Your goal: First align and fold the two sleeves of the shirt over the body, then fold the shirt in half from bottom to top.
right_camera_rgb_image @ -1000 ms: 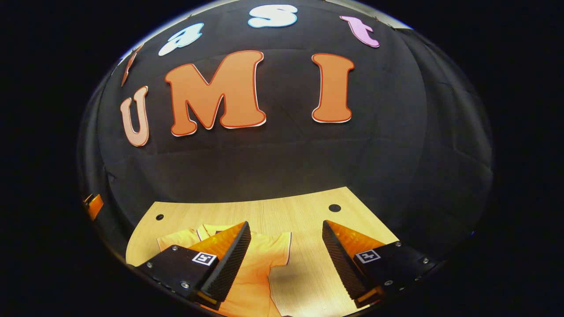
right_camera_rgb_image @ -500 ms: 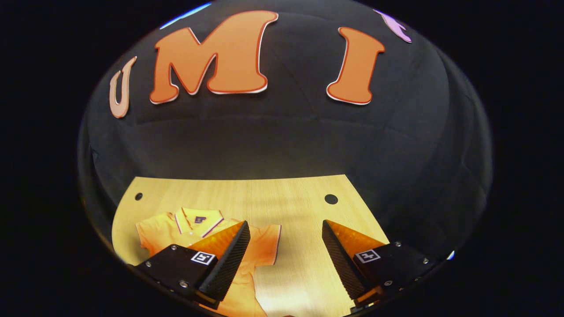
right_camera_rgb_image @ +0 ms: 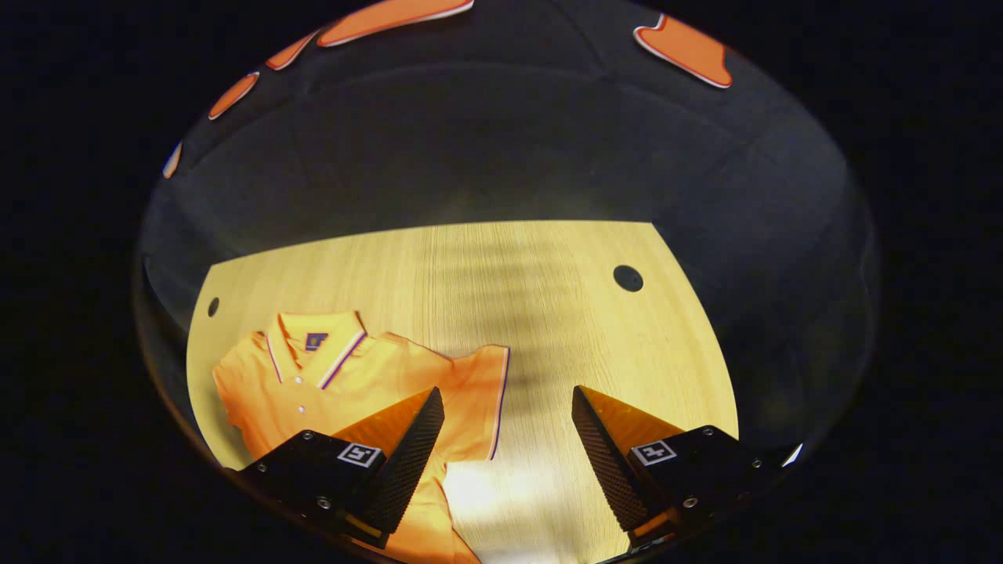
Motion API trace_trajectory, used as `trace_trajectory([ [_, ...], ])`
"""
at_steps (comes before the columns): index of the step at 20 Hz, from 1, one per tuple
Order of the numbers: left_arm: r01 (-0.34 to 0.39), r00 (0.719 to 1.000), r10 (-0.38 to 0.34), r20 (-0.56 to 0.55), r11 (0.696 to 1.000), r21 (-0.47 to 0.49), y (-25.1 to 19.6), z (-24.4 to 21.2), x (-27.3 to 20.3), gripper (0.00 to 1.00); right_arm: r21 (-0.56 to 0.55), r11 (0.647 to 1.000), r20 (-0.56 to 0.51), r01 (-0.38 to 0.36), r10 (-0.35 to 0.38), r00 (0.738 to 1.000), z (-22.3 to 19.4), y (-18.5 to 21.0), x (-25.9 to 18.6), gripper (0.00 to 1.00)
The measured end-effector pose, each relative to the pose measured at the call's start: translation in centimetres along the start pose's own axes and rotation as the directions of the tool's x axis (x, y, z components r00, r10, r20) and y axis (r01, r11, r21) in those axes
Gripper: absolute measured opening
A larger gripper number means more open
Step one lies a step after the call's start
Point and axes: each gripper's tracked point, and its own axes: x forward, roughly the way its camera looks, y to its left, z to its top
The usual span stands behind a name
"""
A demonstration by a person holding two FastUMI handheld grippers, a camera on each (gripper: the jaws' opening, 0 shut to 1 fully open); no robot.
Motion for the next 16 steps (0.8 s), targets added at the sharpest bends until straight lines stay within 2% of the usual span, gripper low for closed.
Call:
trace_trajectory([
  [3,0.011,1.000,-0.012,-0.027,1.000,-0.020,-0.1,-1.0,0.6,0.98,-0.017,1.000,-0.108,0.004,-0.006,0.994,-1.8,0.4,3.0,1.00],
  [7,0.006,0.999,-0.007,-0.049,1.000,-0.021,-0.2,-1.9,1.1,0.98,0.018,0.999,-0.198,-0.030,0.033,0.980,-3.6,1.6,5.8,0.99],
  [9,-0.004,0.998,0.003,-0.059,1.000,-0.019,0.1,-2.3,1.3,0.99,0.024,1.000,-0.234,-0.016,0.021,0.972,-4.6,1.6,6.9,0.98],
  [10,-0.013,0.998,0.011,-0.061,1.000,-0.019,0.4,-2.2,1.4,0.98,0.030,1.000,-0.247,-0.006,0.013,0.969,-5.0,1.5,7.2,0.92],
  [13,-0.025,0.997,0.023,-0.072,1.000,-0.015,1.0,-2.8,1.5,0.98,0.076,0.997,-0.279,-0.026,0.047,0.959,-5.9,2.2,8.1,0.83],
  [16,-0.024,0.997,0.023,-0.078,1.000,-0.014,1.0,-2.8,1.5,0.98,0.120,0.992,-0.302,-0.040,0.075,0.950,-6.6,2.8,9.0,0.69],
])
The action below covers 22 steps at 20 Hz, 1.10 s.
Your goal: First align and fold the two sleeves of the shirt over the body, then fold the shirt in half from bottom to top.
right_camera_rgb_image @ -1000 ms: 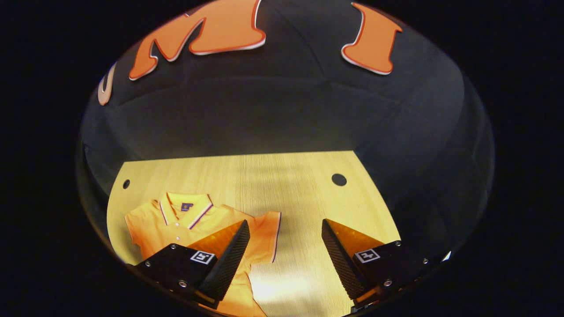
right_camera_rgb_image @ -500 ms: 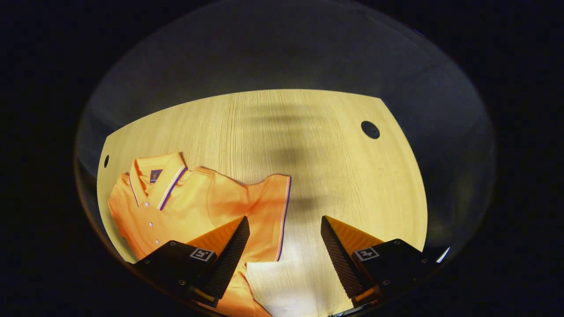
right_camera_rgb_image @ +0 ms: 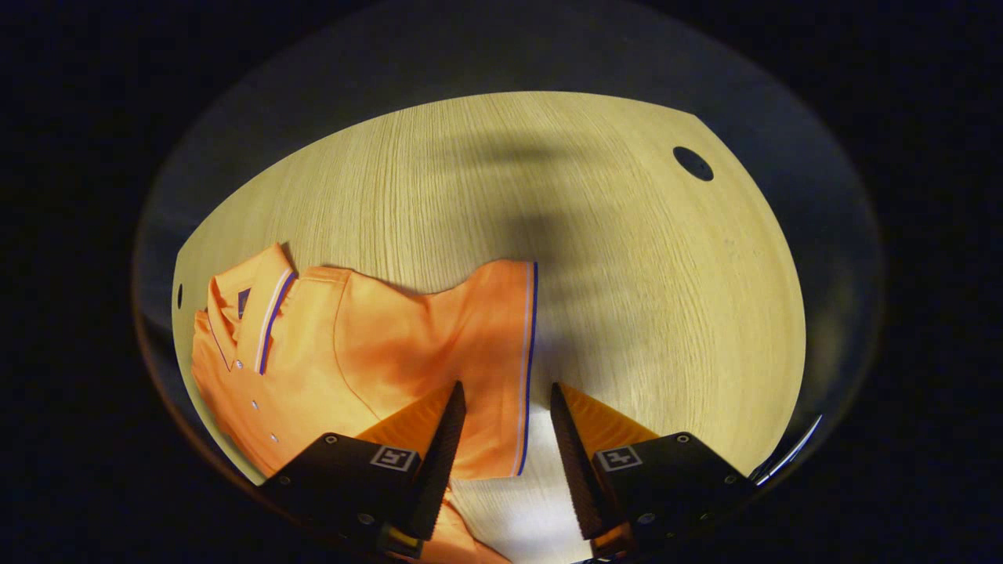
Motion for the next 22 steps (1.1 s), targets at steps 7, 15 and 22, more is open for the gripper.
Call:
trace_trajectory([
  [7,0.010,1.000,-0.010,-0.002,1.000,0.009,-0.1,0.0,-0.2,0.99,-0.029,0.999,0.026,-0.030,0.031,0.999,0.2,0.5,-1.2,0.11],
  [15,0.010,1.000,-0.010,0.003,1.000,-0.017,1.5,-0.3,-0.9,0.98,-0.042,0.996,0.135,-0.084,0.089,0.987,1.5,2.5,-6.2,0.10],
  [22,0.030,0.999,-0.030,0.025,0.999,-0.026,3.3,-0.2,-1.8,0.98,-0.133,0.984,0.207,-0.115,0.141,0.968,1.4,7.0,-11.5,0.10],
])
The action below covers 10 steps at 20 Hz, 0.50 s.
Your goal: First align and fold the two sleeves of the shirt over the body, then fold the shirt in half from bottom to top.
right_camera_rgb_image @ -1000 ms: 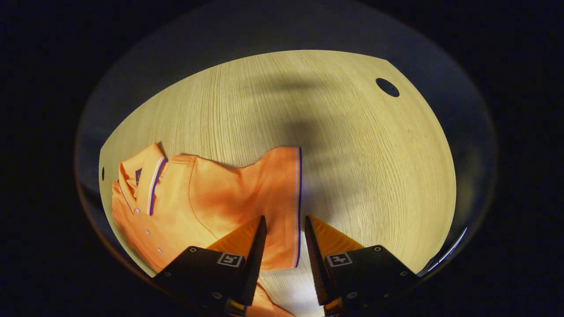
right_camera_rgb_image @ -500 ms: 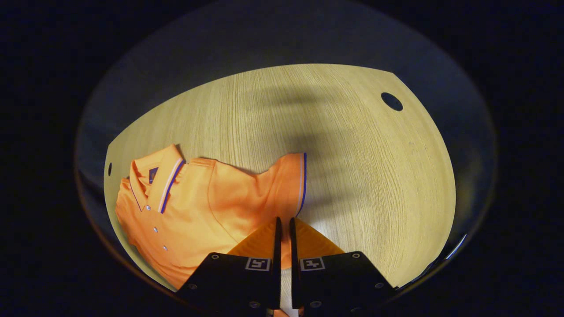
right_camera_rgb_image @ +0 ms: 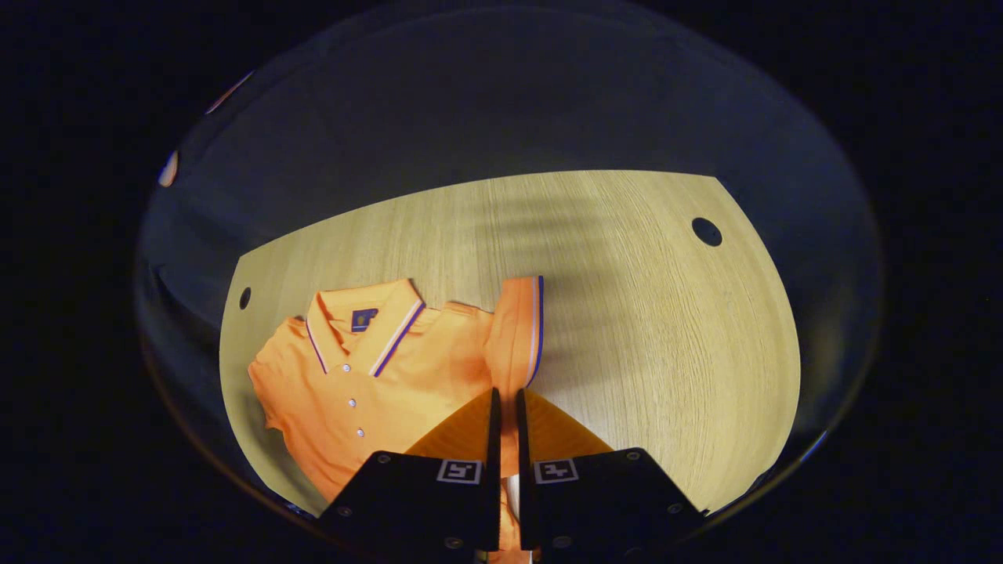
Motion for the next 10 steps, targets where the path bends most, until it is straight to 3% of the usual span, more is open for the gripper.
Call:
trace_trajectory([
  [10,-0.020,1.000,0.020,0.003,1.000,-0.013,5.5,-1.1,-1.6,1.00,-0.116,0.992,0.004,-0.054,0.055,0.998,-1.4,9.1,-1.9,0.10],
])
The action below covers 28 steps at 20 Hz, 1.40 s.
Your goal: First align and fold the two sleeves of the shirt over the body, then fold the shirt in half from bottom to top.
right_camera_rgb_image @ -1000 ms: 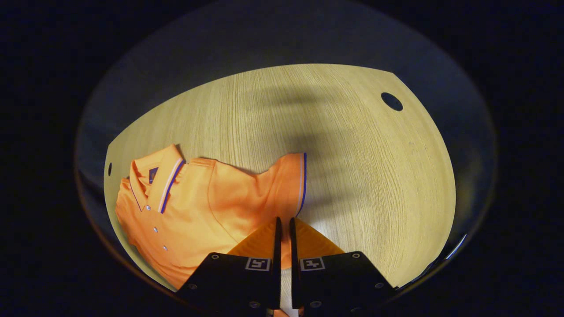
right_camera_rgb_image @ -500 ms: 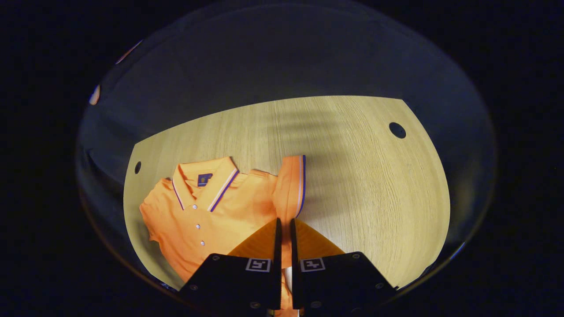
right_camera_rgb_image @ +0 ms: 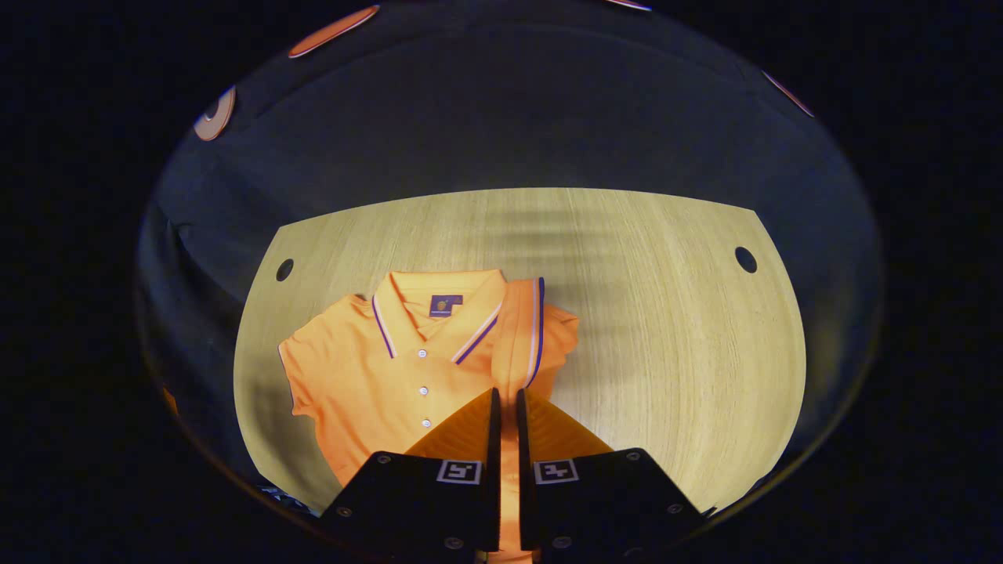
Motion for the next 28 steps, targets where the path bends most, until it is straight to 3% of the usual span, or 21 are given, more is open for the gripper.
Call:
trace_trajectory([
  [8,-0.018,1.000,0.018,-0.008,1.000,-0.023,3.6,-0.4,-0.2,0.98,-0.074,0.995,-0.012,-0.062,0.061,0.998,-1.3,6.8,1.3,0.10],
  [13,-0.020,1.000,0.020,-0.012,0.999,-0.025,4.5,-0.7,-0.6,0.98,-0.076,0.986,-0.019,-0.148,0.147,0.989,-1.9,10.7,1.5,0.15],
  [14,-0.019,1.000,0.019,-0.015,0.999,-0.027,4.4,-1.0,-0.6,0.99,-0.077,0.984,-0.016,-0.160,0.160,0.987,-2.0,11.1,1.2,0.31],
  [15,-0.018,1.000,0.017,-0.016,0.999,-0.029,4.5,-1.0,-0.7,0.99,-0.081,0.982,-0.013,-0.170,0.169,0.985,-2.0,11.6,0.9,0.34],
  [18,-0.008,1.000,0.007,-0.023,0.999,-0.036,4.0,-1.1,-1.0,0.98,-0.101,0.984,0.015,-0.147,0.149,0.989,-1.9,11.1,0.3,0.94],
  [19,-0.005,0.999,0.004,-0.032,0.999,-0.040,3.8,-1.3,-0.9,0.98,-0.102,0.986,0.033,-0.133,0.137,0.990,-1.6,10.8,0.1,0.92],
  [20,0.002,0.999,-0.004,-0.043,0.999,-0.046,3.5,-1.4,-0.9,0.98,-0.100,0.987,0.054,-0.123,0.129,0.990,-1.4,10.5,-0.3,0.99],
  [28,0.082,0.983,-0.096,-0.154,0.992,-0.094,-1.7,-4.0,2.2,0.98,-0.135,0.988,0.240,-0.076,0.107,0.965,1.0,7.7,-5.4,0.99],
])
